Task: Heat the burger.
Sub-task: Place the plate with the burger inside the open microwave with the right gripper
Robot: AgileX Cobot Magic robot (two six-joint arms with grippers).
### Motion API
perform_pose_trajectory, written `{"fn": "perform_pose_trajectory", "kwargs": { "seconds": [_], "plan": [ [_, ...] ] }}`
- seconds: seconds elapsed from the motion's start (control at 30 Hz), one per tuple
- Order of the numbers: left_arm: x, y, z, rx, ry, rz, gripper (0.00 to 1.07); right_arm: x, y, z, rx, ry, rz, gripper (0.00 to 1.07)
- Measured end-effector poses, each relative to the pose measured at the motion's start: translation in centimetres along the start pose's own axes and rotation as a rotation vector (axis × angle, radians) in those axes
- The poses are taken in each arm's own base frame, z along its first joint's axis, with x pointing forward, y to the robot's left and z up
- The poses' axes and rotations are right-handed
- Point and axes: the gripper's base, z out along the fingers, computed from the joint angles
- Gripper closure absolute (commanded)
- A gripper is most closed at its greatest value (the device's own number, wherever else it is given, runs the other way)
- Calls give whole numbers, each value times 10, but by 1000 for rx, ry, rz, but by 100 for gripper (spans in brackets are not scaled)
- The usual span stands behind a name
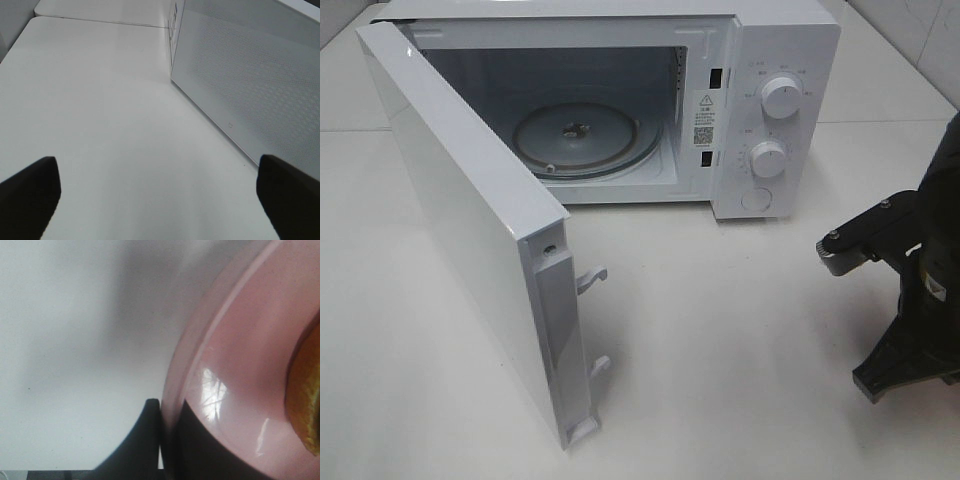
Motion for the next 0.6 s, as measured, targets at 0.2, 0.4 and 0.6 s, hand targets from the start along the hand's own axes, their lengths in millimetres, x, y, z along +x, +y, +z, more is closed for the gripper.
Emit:
{"fn": "perform_pose_trajectory", "kwargs": {
  "seconds": [0.2,0.4,0.6],
  "plan": [
    [0,0,0,0,0,0,6,1,9,-4,4,-7,-42,107],
    [0,0,0,0,0,0,6,2,15,-7,11,-8,-74,107],
    [0,0,0,0,0,0,6,3,15,-7,20,3,-80,107]
  ]
}}
